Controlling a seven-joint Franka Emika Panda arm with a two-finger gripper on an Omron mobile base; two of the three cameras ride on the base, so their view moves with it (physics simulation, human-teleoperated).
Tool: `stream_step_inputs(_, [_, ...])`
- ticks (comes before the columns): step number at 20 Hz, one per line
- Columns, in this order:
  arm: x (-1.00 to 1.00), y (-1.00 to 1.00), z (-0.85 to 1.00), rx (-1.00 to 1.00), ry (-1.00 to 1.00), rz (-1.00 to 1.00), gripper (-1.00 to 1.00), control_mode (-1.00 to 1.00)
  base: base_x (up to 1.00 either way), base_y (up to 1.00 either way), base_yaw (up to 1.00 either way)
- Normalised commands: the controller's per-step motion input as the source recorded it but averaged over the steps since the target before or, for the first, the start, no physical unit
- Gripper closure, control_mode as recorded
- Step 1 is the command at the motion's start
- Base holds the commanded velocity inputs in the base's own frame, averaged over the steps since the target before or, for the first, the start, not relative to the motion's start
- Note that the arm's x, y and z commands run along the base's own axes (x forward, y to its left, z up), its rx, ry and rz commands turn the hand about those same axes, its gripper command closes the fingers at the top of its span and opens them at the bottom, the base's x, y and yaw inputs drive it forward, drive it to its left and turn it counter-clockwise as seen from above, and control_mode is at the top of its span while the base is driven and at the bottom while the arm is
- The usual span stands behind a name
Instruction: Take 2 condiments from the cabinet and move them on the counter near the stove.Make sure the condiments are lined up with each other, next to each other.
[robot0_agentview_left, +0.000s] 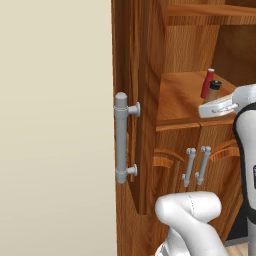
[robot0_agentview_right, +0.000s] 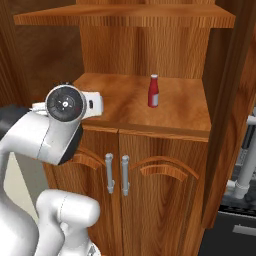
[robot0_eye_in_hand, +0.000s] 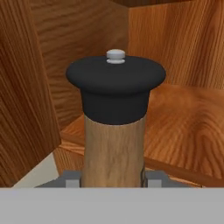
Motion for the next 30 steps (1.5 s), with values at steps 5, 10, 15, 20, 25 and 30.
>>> stream_step_inputs(5, [-0.43,0.44,0.03,0.00,-0.08,0.00,1.00,-1.00,0.00,0.00,0.00])
stream_step_inputs(10, [-0.36,0.25,0.00,0.00,-0.04,0.00,1.00,-1.00,0.00,0.00,0.00])
stream_step_inputs(15, [-0.23,0.05,0.05,0.00,0.00,0.00,1.00,-1.00,0.00,0.00,0.00])
stream_step_inputs(20, [-0.13,0.00,0.05,0.00,0.00,0.00,1.00,-1.00,0.00,0.00,0.00])
stream_step_inputs(25, [-0.29,0.00,0.00,0.00,0.00,0.00,1.00,-1.00,0.00,0.00,0.00])
stream_step_inputs(30, [-0.22,0.00,0.00,0.00,0.00,0.00,1.00,-1.00,0.00,0.00,0.00])
